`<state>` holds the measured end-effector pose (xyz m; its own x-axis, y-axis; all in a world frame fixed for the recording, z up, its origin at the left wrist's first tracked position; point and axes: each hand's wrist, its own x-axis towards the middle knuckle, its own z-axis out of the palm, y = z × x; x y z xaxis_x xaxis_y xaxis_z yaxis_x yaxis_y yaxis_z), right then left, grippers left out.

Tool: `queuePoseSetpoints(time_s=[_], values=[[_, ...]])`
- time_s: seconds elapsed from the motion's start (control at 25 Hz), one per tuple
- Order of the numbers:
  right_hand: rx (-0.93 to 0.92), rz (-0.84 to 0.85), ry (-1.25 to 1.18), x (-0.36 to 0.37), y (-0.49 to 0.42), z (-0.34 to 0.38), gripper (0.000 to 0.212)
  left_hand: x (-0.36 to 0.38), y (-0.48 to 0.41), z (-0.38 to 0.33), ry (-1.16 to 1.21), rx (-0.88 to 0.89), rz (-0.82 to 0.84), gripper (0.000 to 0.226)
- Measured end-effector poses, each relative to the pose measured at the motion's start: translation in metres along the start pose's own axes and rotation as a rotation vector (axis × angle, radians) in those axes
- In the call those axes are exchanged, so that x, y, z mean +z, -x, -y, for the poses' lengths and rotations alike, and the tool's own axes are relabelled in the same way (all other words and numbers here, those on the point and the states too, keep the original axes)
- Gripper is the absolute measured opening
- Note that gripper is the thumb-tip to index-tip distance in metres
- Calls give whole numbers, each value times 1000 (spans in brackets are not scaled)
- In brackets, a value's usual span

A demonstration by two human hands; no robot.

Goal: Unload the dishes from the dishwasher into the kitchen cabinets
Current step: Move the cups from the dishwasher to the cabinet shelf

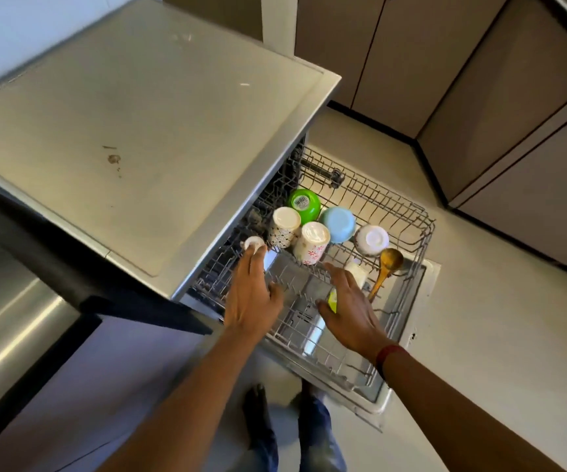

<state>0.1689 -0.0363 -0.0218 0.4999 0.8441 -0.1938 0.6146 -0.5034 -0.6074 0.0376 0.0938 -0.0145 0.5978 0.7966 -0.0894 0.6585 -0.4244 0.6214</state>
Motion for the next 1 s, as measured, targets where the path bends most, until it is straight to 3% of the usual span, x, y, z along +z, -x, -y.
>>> queuePoseSetpoints(time_s=[0.4, 0.6, 0.68, 0.8, 1.0], values=[[49, 120, -38, 33, -73, -39, 68, 58, -60, 31, 62, -300, -16, 68], [88, -7, -10, 44, -124, -55, 67, 85, -105, 57, 41, -371, -27, 69], [165, -59, -14, 49, -147, -67, 76, 96, -126, 69, -2, -383, -23, 72], [285, -6, -6, 53, -179, -82, 94, 110, -152, 88, -98, -429, 12, 86], [274, 109, 42, 66, -204, -92, 99, 137, -167, 113, -182, -474, 64, 101]])
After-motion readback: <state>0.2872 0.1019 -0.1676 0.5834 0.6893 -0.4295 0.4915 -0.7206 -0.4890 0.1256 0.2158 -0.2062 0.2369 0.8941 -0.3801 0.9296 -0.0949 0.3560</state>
